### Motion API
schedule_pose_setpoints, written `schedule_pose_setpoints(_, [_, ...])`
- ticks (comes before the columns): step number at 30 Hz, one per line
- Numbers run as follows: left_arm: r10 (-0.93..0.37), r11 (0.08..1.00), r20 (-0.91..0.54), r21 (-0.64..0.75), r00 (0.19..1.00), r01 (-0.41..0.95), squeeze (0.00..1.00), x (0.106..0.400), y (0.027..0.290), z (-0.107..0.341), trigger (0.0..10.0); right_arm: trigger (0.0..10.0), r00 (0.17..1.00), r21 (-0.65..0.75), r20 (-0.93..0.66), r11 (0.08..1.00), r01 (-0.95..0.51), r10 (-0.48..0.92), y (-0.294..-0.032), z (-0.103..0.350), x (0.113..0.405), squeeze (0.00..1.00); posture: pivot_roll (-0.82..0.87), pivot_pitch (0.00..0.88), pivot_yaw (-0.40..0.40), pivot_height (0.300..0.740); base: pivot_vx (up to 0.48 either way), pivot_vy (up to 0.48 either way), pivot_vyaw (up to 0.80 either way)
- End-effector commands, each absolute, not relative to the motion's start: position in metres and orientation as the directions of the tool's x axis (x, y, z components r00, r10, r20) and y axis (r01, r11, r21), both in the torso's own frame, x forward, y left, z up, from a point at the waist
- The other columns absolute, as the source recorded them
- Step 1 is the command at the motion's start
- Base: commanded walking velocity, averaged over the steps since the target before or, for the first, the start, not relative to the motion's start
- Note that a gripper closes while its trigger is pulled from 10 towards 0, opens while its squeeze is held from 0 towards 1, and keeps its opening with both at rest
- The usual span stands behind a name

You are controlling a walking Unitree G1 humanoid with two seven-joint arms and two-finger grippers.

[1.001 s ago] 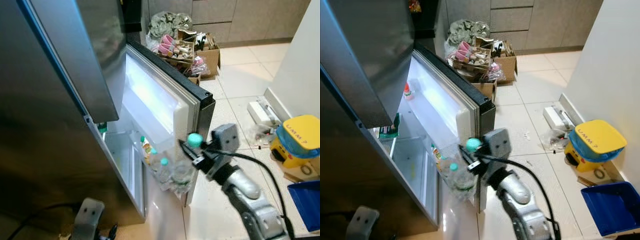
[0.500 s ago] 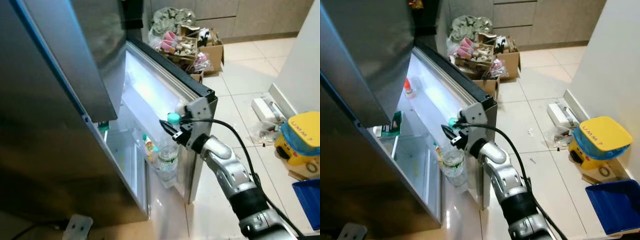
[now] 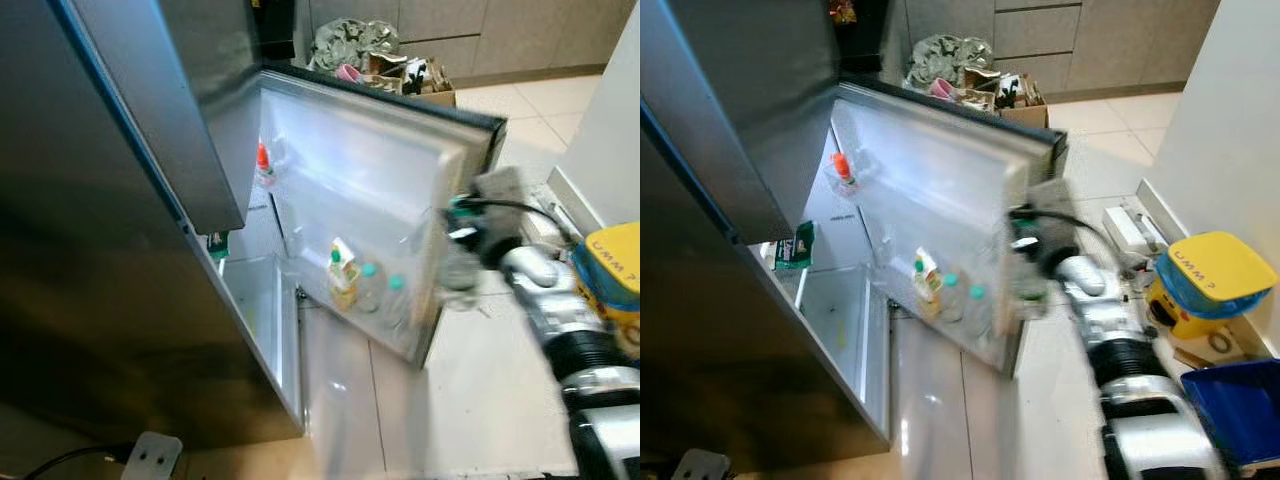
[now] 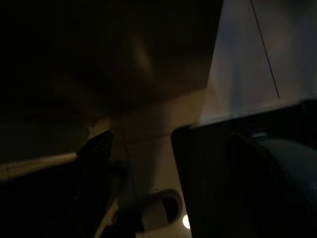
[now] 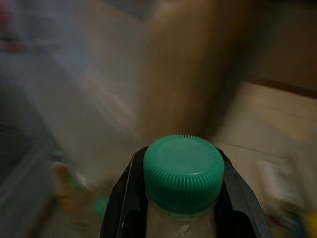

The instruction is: Restocking fridge

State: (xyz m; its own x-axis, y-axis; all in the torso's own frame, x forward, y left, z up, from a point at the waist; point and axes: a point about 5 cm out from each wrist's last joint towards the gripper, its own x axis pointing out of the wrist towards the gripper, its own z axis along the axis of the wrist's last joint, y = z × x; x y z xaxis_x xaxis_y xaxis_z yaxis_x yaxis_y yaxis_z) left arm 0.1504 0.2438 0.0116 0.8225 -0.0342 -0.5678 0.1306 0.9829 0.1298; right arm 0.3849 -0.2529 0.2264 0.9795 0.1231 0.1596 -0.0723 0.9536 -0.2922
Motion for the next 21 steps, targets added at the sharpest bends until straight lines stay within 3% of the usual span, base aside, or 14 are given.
schedule_pose_setpoints(1, [-0.042, 0.982, -0.593, 0.124, 0.804, 0.143, 0.0, 0.146, 0.244, 0.005, 10.0, 10.0, 0.968, -0.279, 0.211, 0.958, -0.073, 0.135, -0.257, 0.228, 0.379, 0.0, -0.01, 0.206, 0.102, 0.721, 0.0, 0.0, 0.0])
schedule_pose_setpoints(6, [-0.062, 0.979, -0.591, 0.123, 0.804, 0.165, 0.0, 0.154, 0.242, 0.004, 10.0, 10.0, 0.941, -0.259, 0.26, 0.955, -0.147, 0.215, -0.234, 0.217, 0.368, 0.0, -0.03, 0.202, 0.11, 0.721, 0.0, 0.0, 0.0])
schedule_pose_setpoints(10, [-0.066, 0.978, -0.566, 0.127, 0.822, 0.166, 0.0, 0.171, 0.238, 0.005, 10.0, 10.0, 0.92, -0.145, 0.251, 0.951, -0.273, 0.303, -0.168, 0.175, 0.345, 0.0, -0.03, 0.199, 0.116, 0.721, 0.0, 0.0, 0.0])
schedule_pose_setpoints(15, [-0.079, 0.973, -0.516, 0.146, 0.853, 0.178, 0.0, 0.19, 0.232, 0.015, 10.0, 10.0, 0.926, -0.038, 0.236, 0.955, -0.293, 0.293, -0.121, 0.149, 0.329, 0.0, -0.03, 0.195, 0.112, 0.721, 0.0, 0.0, 0.0])
schedule_pose_setpoints(21, [-0.104, 0.972, -0.491, 0.133, 0.865, 0.192, 0.0, 0.195, 0.221, 0.018, 10.0, 10.0, 0.955, -0.034, 0.227, 0.981, -0.189, 0.191, -0.112, 0.14, 0.322, 0.0, -0.04, 0.19, 0.107, 0.721, 0.0, 0.0, 0.0])
